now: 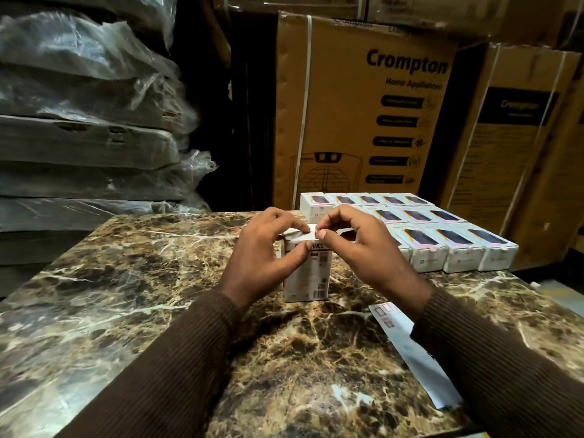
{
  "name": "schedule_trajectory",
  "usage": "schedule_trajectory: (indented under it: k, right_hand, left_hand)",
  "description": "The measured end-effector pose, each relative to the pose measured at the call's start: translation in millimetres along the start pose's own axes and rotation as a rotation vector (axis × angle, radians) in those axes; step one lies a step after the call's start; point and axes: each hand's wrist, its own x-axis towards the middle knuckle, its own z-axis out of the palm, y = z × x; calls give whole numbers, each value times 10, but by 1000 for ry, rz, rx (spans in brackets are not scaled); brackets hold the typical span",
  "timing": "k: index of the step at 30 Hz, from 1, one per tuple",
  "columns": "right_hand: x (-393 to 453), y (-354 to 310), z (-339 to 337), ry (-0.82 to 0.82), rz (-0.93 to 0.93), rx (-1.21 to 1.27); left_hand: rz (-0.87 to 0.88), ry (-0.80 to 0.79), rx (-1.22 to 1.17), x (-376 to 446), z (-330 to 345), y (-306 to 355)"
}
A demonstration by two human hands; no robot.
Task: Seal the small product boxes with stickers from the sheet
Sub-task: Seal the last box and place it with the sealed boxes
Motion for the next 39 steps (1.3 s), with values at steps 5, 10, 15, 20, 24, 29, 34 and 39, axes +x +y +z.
schedule_trajectory:
  k: [5, 10, 15, 20, 24, 29, 34, 39]
  right_hand:
    - [10, 35, 9, -43, 66, 100]
    - [-13, 30, 106, -31, -4, -11]
    - [-41, 15, 147, 13, -24, -50]
    - [-83, -28, 181, 61, -8, -60]
    - [-98, -38, 227, 113, -9, -87]
    - [-126, -27, 269, 165, -13, -115]
    - [-151, -10, 273, 184, -22, -138]
    - [-159, -31, 271, 189, -17, -156]
  left_hand:
    - [19, 1, -10, -4, -8, -10]
    - [18, 12, -20, -11, -1, -2]
    - [7, -5, -20, -16, -7, -8]
    - [2, -24, -37, -22, -24, -21]
    - [-4, -34, -48, -19, -45, -4]
    - [15, -37, -36, -20, -35, -22]
    - [29, -25, -2, -24, -9, -28]
    - [29, -6, 13, -25, 16, -31]
